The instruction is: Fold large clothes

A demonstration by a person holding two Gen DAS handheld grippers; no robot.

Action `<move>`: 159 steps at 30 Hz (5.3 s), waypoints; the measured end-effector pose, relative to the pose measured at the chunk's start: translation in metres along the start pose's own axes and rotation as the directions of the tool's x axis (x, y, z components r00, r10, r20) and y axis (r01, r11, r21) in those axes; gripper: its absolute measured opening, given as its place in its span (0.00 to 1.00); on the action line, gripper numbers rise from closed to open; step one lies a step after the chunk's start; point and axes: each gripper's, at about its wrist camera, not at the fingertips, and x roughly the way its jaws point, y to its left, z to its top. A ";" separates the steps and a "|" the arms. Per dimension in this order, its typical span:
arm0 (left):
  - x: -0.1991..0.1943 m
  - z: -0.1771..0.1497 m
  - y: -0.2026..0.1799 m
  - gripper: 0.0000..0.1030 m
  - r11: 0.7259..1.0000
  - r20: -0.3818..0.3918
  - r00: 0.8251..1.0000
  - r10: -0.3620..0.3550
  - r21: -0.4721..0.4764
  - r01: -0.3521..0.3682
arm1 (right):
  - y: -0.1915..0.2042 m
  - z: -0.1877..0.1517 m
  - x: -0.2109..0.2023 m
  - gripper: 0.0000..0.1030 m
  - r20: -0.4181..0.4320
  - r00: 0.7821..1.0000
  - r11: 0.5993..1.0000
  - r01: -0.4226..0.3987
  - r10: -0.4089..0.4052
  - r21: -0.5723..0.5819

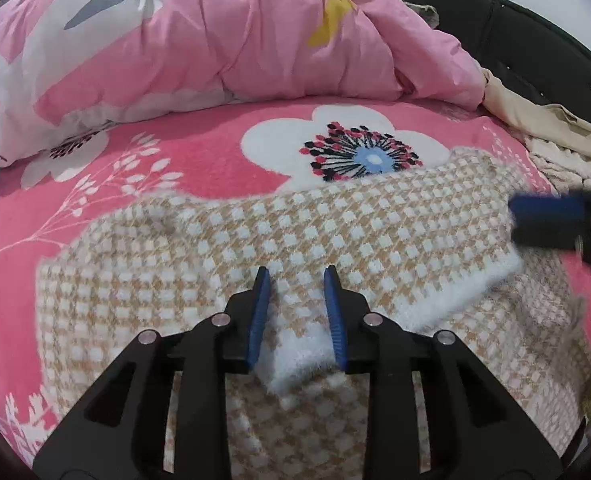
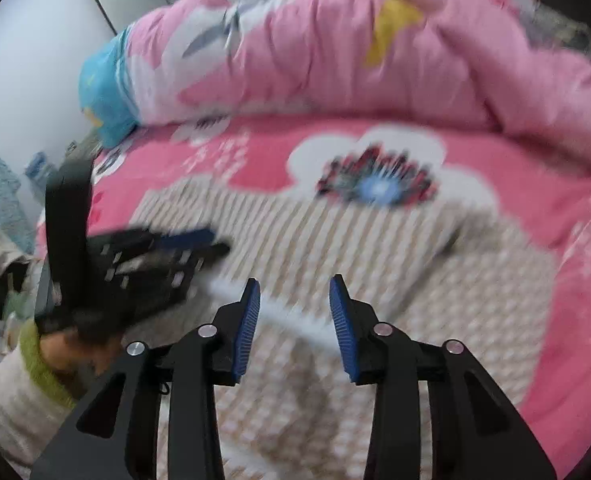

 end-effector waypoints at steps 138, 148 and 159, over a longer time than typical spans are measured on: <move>-0.181 -0.182 0.042 0.92 0.956 0.163 0.950 0.266 -0.172 -0.238 | 0.050 -0.237 -0.064 0.94 0.108 0.967 0.972 0.221 -0.229 0.083; -0.143 -0.161 0.066 0.58 0.963 0.072 0.978 0.194 -0.202 -0.176 | 0.050 -0.234 -0.062 0.94 0.095 0.968 0.971 0.225 -0.232 0.081; -0.148 -0.161 0.080 0.48 0.958 0.123 0.992 0.015 -0.284 0.021 | 0.050 -0.234 -0.062 0.94 0.094 0.968 0.971 0.225 -0.232 0.080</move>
